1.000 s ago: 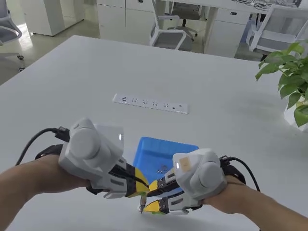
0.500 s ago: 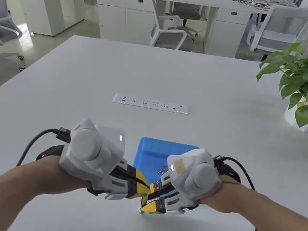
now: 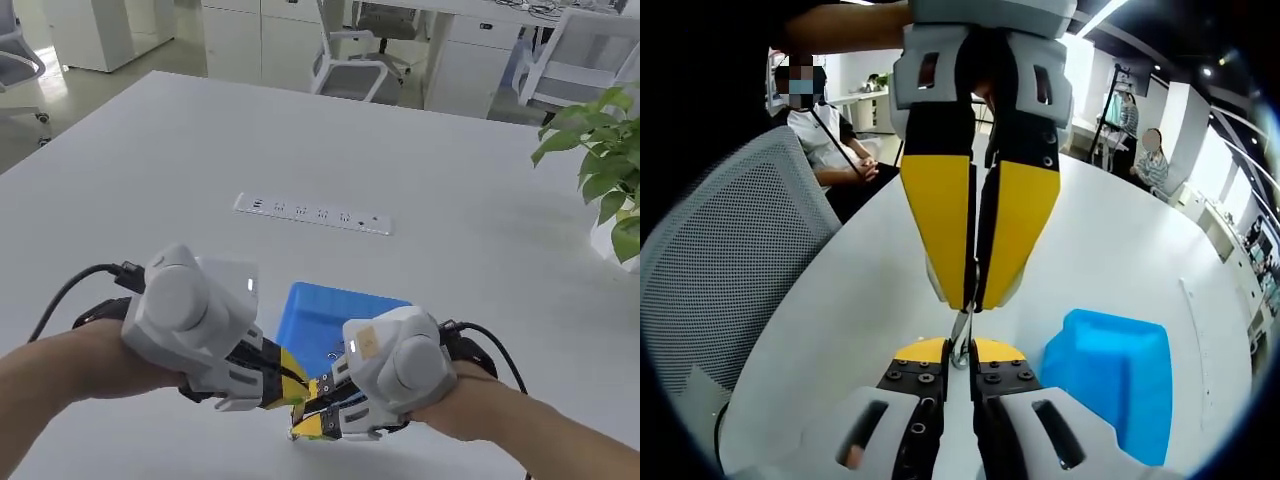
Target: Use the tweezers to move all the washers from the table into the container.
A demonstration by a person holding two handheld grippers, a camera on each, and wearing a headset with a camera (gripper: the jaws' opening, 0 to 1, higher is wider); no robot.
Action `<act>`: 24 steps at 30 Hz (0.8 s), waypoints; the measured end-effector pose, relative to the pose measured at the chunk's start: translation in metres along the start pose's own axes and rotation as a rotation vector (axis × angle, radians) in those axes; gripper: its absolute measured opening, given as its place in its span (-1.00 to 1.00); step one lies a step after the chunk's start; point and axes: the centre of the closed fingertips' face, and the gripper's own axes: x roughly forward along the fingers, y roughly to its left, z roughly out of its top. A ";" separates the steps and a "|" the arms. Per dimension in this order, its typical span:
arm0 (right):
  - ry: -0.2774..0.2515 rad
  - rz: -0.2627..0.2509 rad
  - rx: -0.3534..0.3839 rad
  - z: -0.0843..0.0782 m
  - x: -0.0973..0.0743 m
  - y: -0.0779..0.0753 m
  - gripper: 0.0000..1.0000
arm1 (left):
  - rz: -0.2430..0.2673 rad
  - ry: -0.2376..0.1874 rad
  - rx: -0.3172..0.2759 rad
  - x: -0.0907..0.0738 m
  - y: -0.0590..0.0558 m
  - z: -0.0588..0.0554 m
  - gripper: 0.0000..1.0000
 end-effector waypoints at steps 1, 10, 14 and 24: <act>0.000 0.000 0.000 0.000 0.000 0.000 -0.83 | 0.000 -0.001 0.004 0.000 0.000 0.000 -0.89; 0.001 0.008 0.012 0.000 0.001 0.000 -0.80 | -0.004 0.006 0.004 0.000 0.001 -0.001 -0.90; 0.008 0.017 0.013 0.000 0.003 -0.001 -0.79 | -0.001 0.009 0.000 -0.001 0.002 -0.002 -0.90; 0.017 0.024 0.006 0.000 0.005 0.000 -0.82 | 0.000 0.003 -0.005 -0.001 0.001 -0.001 -0.90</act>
